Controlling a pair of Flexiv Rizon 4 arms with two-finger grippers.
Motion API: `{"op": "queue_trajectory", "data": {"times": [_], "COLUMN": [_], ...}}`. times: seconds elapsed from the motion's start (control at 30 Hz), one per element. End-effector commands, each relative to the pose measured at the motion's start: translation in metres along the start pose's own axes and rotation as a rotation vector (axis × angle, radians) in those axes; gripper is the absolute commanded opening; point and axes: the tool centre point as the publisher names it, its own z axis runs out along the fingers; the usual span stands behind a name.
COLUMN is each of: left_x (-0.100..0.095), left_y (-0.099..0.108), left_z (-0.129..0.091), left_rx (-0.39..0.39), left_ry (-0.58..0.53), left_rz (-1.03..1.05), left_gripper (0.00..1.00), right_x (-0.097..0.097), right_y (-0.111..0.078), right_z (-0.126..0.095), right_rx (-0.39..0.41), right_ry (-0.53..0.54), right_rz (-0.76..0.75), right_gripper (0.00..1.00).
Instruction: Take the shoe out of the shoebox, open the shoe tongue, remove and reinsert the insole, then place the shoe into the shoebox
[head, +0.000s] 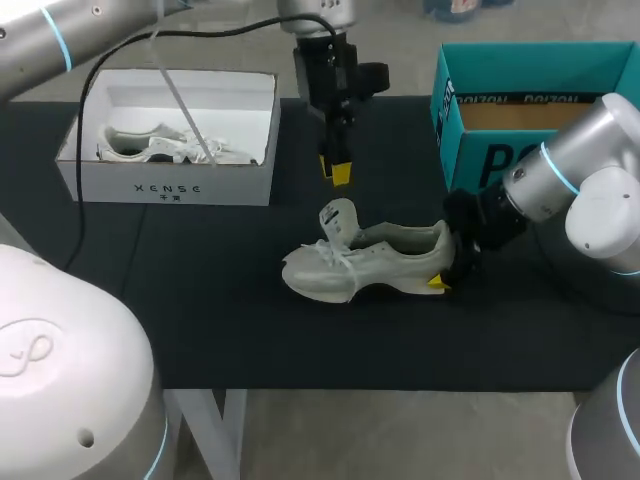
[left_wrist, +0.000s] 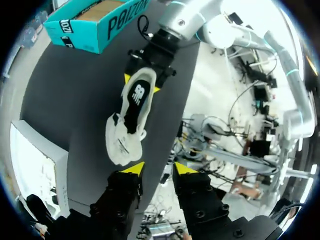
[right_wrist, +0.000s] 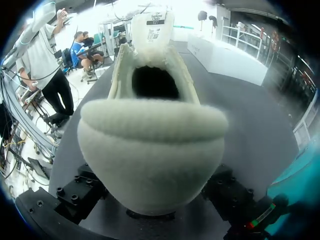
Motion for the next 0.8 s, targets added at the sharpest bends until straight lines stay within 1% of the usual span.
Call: {"op": "queue_trajectory", "data": {"times": [0.03, 0.13, 0.27, 0.37, 0.43, 0.47, 0.8], "left_x": [0.005, 0.002, -0.002, -0.004, -0.002, 0.001, 0.001], "left_y": [0.006, 0.006, 0.001, -0.003, -0.009, -0.012, -0.012], "left_z": [-0.003, -0.003, 0.002, 0.007, 0.010, 0.010, 0.010], "left_rx": [0.151, 0.194, 0.205, 0.218, 0.158, 0.141, 0.141], "left_ry": [-0.306, -0.291, -0.258, -0.180, -0.047, 0.014, 0.014], "left_rz": [0.229, 0.236, 0.249, 0.289, 0.317, 0.344, 0.344], "left_gripper": [0.00, 0.00, 0.00, 0.00, 0.00, 0.00, 0.00], "right_x": [-0.001, -0.001, -0.001, -0.001, -0.001, -0.001, -0.001], "right_y": [0.000, 0.000, 0.000, 0.000, 0.000, 0.000, 0.000], "right_z": [0.001, 0.001, 0.001, 0.001, 0.001, 0.001, 0.001], "right_rx": [0.003, 0.003, 0.003, 0.003, 0.003, 0.003, 0.003], "right_ry": [0.000, 0.000, 0.000, 0.000, 0.000, 0.000, 0.000], "right_rz": [0.000, 0.000, 0.000, 0.000, 0.000, 0.000, 0.000], "right_gripper": [0.00, 0.00, 0.00, 0.00, 0.00, 0.00, 0.00]}}
